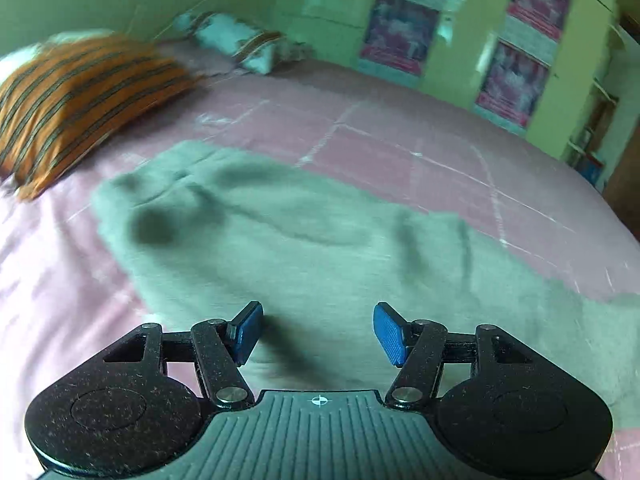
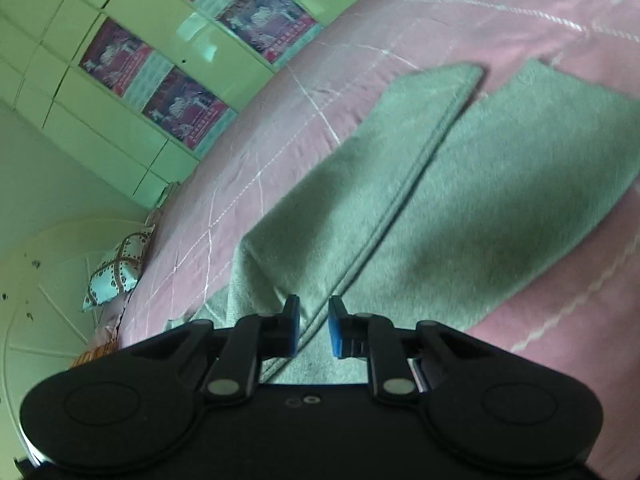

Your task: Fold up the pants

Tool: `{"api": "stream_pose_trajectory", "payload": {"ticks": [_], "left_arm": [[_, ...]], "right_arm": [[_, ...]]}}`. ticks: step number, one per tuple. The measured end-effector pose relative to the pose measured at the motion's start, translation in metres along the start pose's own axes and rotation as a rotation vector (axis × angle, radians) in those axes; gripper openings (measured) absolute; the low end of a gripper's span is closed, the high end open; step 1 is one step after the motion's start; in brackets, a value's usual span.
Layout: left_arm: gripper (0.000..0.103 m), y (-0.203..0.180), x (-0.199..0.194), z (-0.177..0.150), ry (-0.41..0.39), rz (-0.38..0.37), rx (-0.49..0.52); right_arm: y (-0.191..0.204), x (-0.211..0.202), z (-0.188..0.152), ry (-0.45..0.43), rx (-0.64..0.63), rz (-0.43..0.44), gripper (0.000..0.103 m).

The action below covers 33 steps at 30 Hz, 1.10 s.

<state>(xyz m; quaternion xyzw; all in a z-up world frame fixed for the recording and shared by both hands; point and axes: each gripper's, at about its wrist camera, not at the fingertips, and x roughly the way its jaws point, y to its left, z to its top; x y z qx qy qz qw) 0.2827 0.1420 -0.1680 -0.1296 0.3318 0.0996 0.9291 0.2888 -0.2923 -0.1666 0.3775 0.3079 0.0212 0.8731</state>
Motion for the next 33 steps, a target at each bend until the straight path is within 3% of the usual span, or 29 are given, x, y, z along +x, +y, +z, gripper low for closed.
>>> {"api": "stream_pose_trajectory", "payload": {"ticks": [2,5,9,13,19,21,24,28,31,33], "left_arm": [[0.061,-0.021,0.006,-0.005,0.03,-0.025,0.044],[0.061,-0.041,0.026,-0.016,0.122,0.025,0.118],[0.067,-0.054,0.029,-0.027,0.106,0.063,0.191],[0.068,-0.054,0.023,-0.032,0.08,0.064,0.194],[0.068,-0.05,0.025,-0.032,0.081,0.033,0.202],[0.068,-0.049,0.026,-0.031,0.086,0.026,0.204],[0.068,-0.046,0.025,-0.028,0.103,0.005,0.21],[0.068,-0.042,0.027,-0.026,0.111,-0.02,0.223],[0.068,-0.043,0.026,-0.026,0.11,-0.02,0.224],[0.068,-0.042,0.024,-0.025,0.11,-0.022,0.216]], "right_arm": [[0.003,0.0,0.001,-0.01,-0.029,-0.001,0.009],[-0.003,0.004,0.008,-0.014,-0.027,-0.008,0.009],[-0.015,0.014,0.018,-0.01,0.005,-0.02,0.011],[-0.027,0.033,0.027,-0.003,0.037,-0.047,0.014],[-0.04,0.066,0.042,0.015,0.117,-0.055,0.01],[-0.037,0.07,0.044,0.019,0.104,-0.079,0.0],[-0.024,0.052,0.042,-0.032,0.057,-0.091,0.0],[0.006,-0.01,0.022,-0.167,-0.102,-0.069,0.0],[-0.002,-0.025,0.003,-0.155,-0.094,-0.113,0.0],[-0.021,-0.008,-0.005,-0.083,-0.061,-0.192,0.0]]}}
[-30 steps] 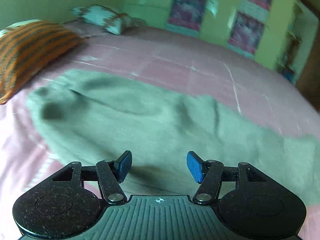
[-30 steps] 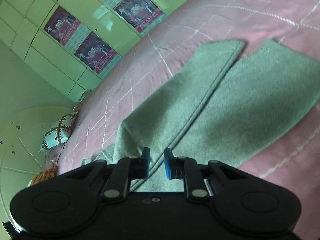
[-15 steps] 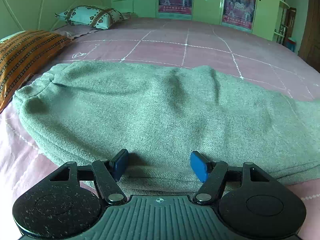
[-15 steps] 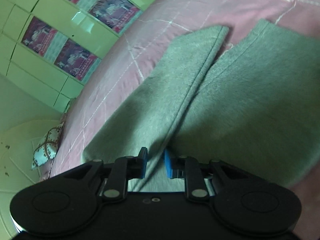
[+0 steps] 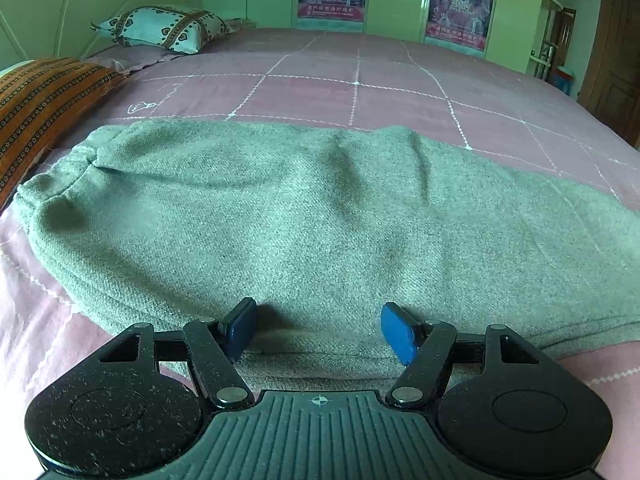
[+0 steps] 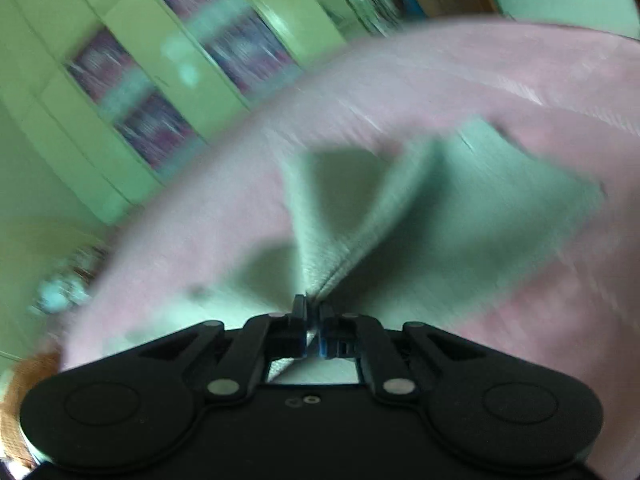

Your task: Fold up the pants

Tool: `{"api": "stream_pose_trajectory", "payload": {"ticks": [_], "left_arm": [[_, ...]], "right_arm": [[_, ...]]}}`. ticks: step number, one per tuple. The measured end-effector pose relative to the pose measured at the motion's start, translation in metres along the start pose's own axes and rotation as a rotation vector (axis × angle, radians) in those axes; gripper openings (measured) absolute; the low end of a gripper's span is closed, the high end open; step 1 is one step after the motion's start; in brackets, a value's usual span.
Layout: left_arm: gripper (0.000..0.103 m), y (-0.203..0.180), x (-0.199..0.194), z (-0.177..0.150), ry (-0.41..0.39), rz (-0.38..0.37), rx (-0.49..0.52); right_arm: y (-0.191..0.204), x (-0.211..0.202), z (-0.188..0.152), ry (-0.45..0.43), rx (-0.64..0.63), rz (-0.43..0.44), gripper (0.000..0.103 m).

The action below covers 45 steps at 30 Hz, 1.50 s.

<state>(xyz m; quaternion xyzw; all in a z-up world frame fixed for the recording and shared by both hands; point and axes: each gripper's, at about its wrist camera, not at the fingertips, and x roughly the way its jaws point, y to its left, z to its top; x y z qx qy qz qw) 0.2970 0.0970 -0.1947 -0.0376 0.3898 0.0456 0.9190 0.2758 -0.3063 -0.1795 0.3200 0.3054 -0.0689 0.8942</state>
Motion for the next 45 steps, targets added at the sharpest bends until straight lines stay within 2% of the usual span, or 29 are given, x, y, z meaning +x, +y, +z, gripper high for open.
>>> {"api": "stream_pose_trajectory", "payload": {"ticks": [1,2,4,5,7,9,10,12,13,16,19,28,30,32,33,34,35,38,40,41,44,45], "left_arm": [[0.068,0.002,-0.003,0.0,-0.002,-0.006,-0.009],[0.068,0.004,-0.008,0.0,-0.009,-0.009,-0.018],[0.068,0.013,-0.021,-0.002,-0.036,-0.037,-0.08],[0.068,0.017,-0.027,-0.003,-0.044,-0.047,-0.112],[0.068,0.022,-0.036,-0.004,-0.051,-0.077,-0.156],[0.067,0.02,-0.038,-0.006,-0.024,-0.106,-0.179],[0.066,0.015,-0.039,-0.006,-0.014,-0.102,-0.159],[0.06,-0.002,-0.038,-0.007,-0.024,-0.041,-0.039],[0.06,-0.008,-0.037,-0.007,-0.034,-0.045,-0.009],[0.06,-0.011,-0.029,-0.006,-0.027,-0.034,-0.029],[0.06,-0.002,-0.022,-0.006,-0.041,-0.013,-0.115],[0.06,-0.003,-0.008,-0.009,-0.01,-0.015,-0.112],[0.06,-0.003,-0.008,-0.009,-0.006,-0.018,-0.107],[0.06,-0.003,-0.008,-0.009,-0.003,-0.024,-0.105],[0.06,-0.003,-0.008,-0.008,-0.003,-0.027,-0.102],[0.06,-0.003,-0.008,-0.008,-0.002,-0.029,-0.098],[0.06,-0.003,-0.008,-0.009,-0.003,-0.032,-0.094],[0.06,-0.002,-0.008,-0.01,-0.006,-0.041,-0.092],[0.06,0.0,-0.008,-0.009,-0.002,-0.051,-0.096],[0.061,0.002,-0.008,-0.009,0.005,-0.065,-0.11],[0.061,0.012,-0.007,-0.003,0.043,-0.117,-0.149],[0.061,0.015,-0.006,-0.001,0.054,-0.134,-0.157]], "right_arm": [[-0.012,0.014,-0.003,0.055,0.05,-0.01,0.0],[-0.02,0.016,-0.003,0.052,0.092,0.012,0.0],[-0.021,0.013,0.004,0.052,0.124,0.034,0.006],[-0.019,0.007,0.006,0.03,0.118,0.034,0.016],[-0.016,-0.004,0.012,-0.021,0.087,0.042,0.016],[-0.02,-0.012,0.017,-0.048,0.092,0.058,0.016],[-0.023,-0.014,0.02,-0.062,0.094,0.049,0.016],[-0.031,-0.013,0.024,-0.074,0.115,0.032,0.016],[-0.035,-0.012,0.026,-0.076,0.131,0.028,0.016],[-0.044,-0.011,0.029,-0.086,0.148,0.023,0.016],[-0.051,-0.01,0.035,-0.09,0.148,0.031,0.016],[-0.068,0.022,0.07,-0.071,0.175,0.012,0.018],[-0.075,0.04,0.078,-0.026,0.207,0.007,0.015],[-0.079,0.048,0.083,-0.027,0.215,0.014,0.013],[-0.08,0.05,0.086,-0.017,0.209,0.019,0.0],[-0.078,0.05,0.088,-0.006,0.189,0.02,0.0],[-0.071,0.042,0.09,-0.016,0.162,0.026,0.0],[-0.049,-0.008,0.087,-0.126,0.106,0.083,0.0],[-0.05,-0.04,0.08,-0.178,0.103,0.054,0.0],[-0.059,-0.048,0.073,-0.172,0.121,0.018,0.0],[-0.1,-0.033,0.05,-0.054,0.202,-0.111,0.0],[-0.111,-0.028,0.044,-0.033,0.23,-0.095,0.0]]}}
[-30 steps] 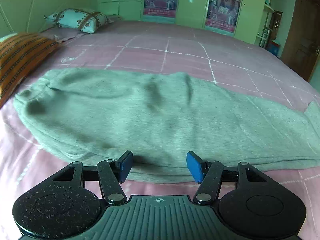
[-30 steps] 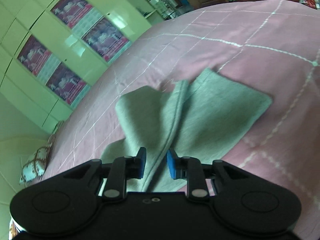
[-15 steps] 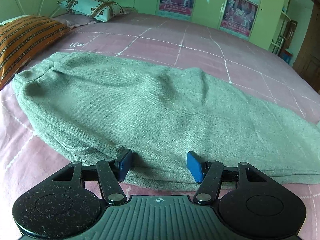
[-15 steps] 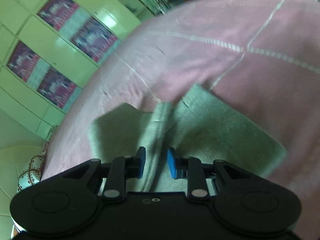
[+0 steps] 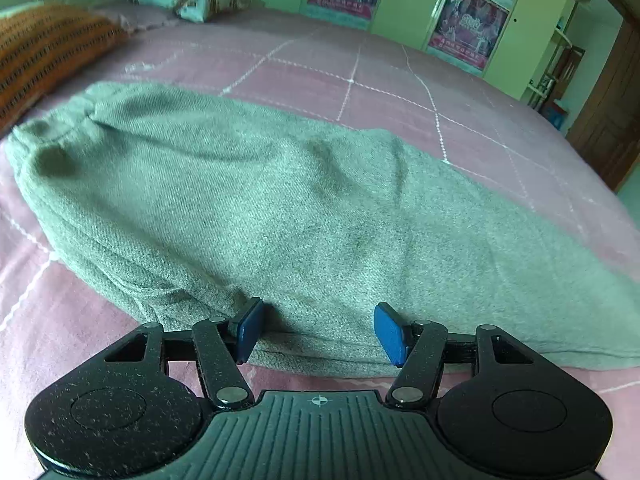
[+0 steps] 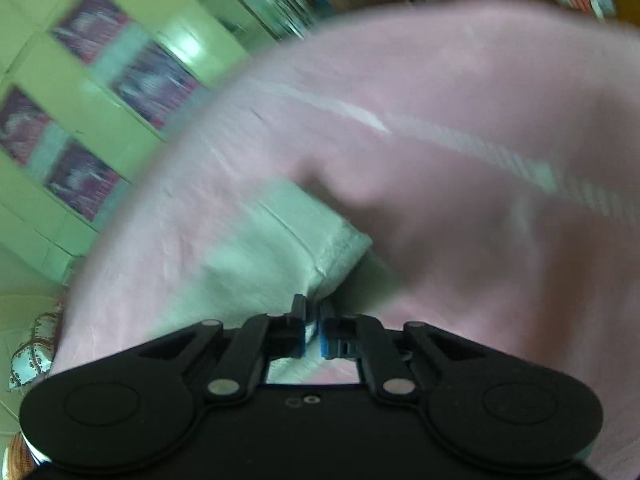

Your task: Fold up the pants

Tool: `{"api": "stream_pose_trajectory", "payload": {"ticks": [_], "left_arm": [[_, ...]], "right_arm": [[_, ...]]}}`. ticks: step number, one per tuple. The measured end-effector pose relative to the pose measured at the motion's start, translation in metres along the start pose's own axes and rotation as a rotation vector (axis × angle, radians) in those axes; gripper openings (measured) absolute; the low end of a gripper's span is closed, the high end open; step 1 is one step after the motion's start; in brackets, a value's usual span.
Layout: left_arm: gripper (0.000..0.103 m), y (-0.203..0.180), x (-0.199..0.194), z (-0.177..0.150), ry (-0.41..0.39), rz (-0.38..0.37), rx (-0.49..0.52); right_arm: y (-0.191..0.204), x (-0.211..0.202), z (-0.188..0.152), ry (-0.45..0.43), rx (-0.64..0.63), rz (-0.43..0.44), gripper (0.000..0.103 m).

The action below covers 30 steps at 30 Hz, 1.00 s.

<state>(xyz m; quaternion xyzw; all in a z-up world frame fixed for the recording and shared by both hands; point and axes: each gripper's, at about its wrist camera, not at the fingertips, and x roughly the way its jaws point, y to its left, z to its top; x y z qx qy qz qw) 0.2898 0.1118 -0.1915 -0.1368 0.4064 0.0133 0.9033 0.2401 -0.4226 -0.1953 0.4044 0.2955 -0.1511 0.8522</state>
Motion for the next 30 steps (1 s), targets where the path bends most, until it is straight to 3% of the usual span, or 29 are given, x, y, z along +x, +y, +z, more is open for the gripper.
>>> {"api": "stream_pose_trajectory", "payload": {"ticks": [4,6,10,12,14,16,17,19,24,28,30], "left_arm": [[0.061,0.012,0.0,0.002,0.02,-0.063,-0.03],[0.061,0.014,0.002,0.002,0.02,-0.075,-0.03],[0.061,0.011,0.003,0.0,0.018,-0.07,-0.004],[0.061,0.009,0.003,0.0,0.017,-0.064,0.009],[0.061,0.008,0.001,0.0,0.02,-0.061,0.025],[0.061,0.008,0.0,0.001,0.024,-0.063,0.04],[0.061,0.008,-0.003,0.002,0.021,-0.063,0.046],[0.061,0.008,-0.013,0.003,-0.006,-0.062,0.057],[0.06,0.027,-0.03,0.004,-0.067,-0.014,-0.042],[0.06,0.052,-0.039,0.008,-0.063,-0.042,-0.127],[0.043,0.064,-0.036,0.014,-0.061,-0.014,-0.145]], "right_arm": [[-0.009,-0.005,0.0,-0.033,0.076,0.067,0.006],[-0.004,-0.005,0.003,-0.03,0.039,0.028,0.0],[0.018,-0.03,0.007,-0.082,-0.033,0.106,0.0],[0.012,-0.034,0.005,-0.089,-0.027,0.094,0.0],[-0.007,-0.018,0.005,-0.04,0.02,0.03,0.0],[-0.023,-0.006,0.005,0.007,0.086,0.051,0.0],[-0.024,-0.009,0.005,0.006,0.095,0.062,0.001],[-0.017,-0.026,0.002,-0.037,0.079,0.064,0.013],[0.014,-0.043,-0.021,-0.071,-0.066,0.104,0.014],[0.04,-0.041,-0.038,-0.035,-0.131,0.144,0.014],[0.054,-0.04,-0.047,-0.001,-0.144,0.18,0.014]]}}
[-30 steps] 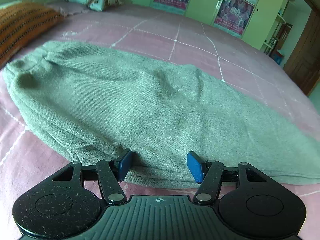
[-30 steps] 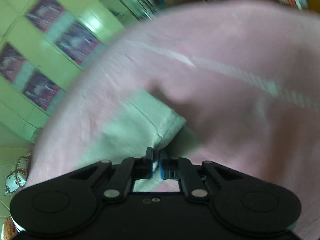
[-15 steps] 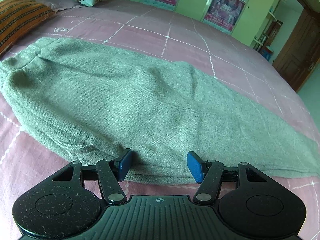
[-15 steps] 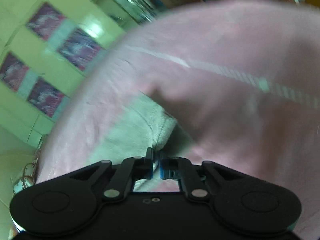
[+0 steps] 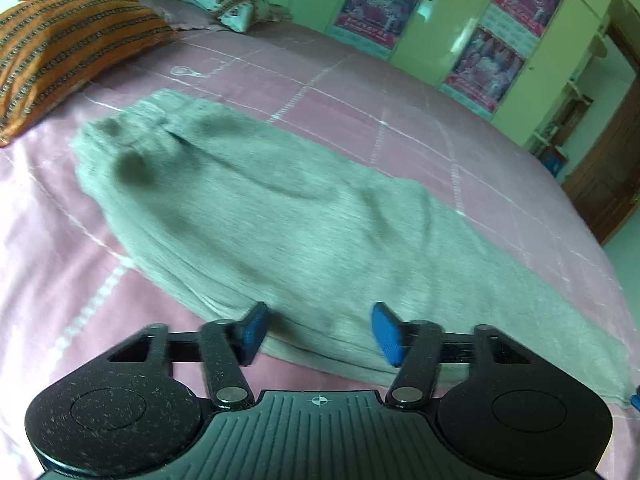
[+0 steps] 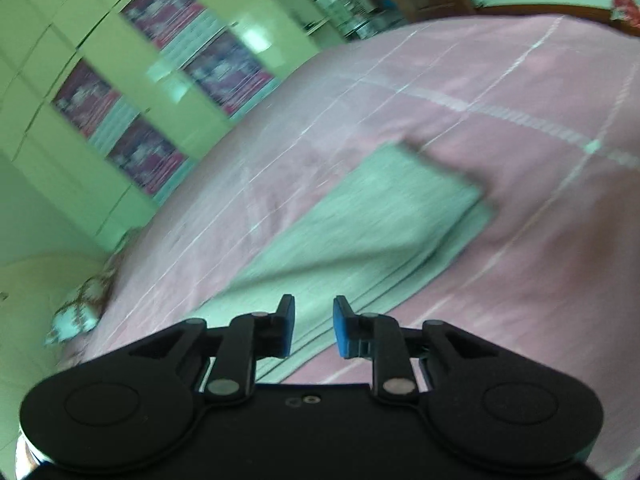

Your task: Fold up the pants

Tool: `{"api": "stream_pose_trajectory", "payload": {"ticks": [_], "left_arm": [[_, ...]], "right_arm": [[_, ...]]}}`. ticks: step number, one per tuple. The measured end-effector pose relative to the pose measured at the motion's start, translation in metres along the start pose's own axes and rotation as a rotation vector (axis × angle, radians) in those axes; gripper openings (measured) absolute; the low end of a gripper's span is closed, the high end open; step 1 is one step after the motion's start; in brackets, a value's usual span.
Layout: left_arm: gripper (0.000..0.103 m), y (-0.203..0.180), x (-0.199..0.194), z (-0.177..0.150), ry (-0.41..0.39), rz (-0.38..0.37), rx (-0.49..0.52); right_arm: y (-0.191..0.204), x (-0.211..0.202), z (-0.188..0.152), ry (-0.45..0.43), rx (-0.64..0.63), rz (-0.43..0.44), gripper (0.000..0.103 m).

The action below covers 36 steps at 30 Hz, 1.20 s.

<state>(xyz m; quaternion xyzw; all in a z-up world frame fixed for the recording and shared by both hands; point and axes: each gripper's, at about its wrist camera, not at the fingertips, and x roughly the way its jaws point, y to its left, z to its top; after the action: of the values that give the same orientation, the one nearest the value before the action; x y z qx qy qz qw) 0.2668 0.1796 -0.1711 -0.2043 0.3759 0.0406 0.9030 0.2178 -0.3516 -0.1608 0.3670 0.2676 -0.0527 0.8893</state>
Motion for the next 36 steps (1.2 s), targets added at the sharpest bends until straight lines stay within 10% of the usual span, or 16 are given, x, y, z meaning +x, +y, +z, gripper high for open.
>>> {"api": "stream_pose_trajectory", "payload": {"ticks": [22,30,36], "left_arm": [[0.041,0.057,0.027,0.014,0.023,-0.003,-0.253],[0.007,0.062,0.038,0.017,0.028,-0.001,-0.243],[0.007,0.059,0.018,0.013,-0.086,0.051,-0.2]], "right_arm": [[0.042,0.016,-0.023,0.072,-0.028,0.015,0.016],[0.037,0.017,-0.025,0.076,-0.01,-0.001,0.017],[0.034,0.017,-0.023,0.072,0.014,-0.002,0.019]]}}
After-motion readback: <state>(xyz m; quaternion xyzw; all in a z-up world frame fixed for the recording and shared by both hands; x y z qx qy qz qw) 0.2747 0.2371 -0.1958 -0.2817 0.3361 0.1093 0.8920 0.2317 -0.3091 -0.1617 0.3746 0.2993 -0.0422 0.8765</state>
